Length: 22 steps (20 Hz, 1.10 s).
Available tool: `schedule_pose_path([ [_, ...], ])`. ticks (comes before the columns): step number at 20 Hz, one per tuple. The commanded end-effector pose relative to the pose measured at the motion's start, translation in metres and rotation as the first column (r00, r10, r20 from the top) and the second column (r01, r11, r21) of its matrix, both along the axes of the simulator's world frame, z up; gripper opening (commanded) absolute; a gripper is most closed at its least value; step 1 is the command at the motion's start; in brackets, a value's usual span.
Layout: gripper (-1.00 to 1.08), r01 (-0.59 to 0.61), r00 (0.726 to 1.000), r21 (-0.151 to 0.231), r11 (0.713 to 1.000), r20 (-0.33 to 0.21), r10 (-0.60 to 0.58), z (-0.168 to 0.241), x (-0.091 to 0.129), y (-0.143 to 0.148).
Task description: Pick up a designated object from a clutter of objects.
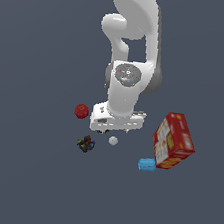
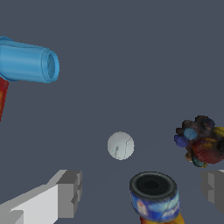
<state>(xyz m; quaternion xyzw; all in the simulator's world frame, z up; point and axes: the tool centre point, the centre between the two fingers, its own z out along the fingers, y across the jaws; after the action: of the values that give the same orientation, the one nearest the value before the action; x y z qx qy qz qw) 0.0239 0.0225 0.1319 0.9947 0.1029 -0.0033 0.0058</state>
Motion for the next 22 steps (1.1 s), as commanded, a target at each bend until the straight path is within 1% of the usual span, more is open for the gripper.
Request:
schedule_pose_path([
  [1,1.0,-0.017,1.0,0.004,1.0,0.003,0.017,-0.02,-0.001,0.001],
  [8,1.0,-0.046,0.999,0.011,0.999,0.005,0.046,-0.054,-0.007,0.003],
  [17,1.0,-0.05,0.999,0.012,0.999,0.004,0.05,-0.063,-0.008,0.003],
  [22,1.0,-0.051,0.999,0.012,0.999,0.004,0.051,-0.081,-0.009,0.003],
])
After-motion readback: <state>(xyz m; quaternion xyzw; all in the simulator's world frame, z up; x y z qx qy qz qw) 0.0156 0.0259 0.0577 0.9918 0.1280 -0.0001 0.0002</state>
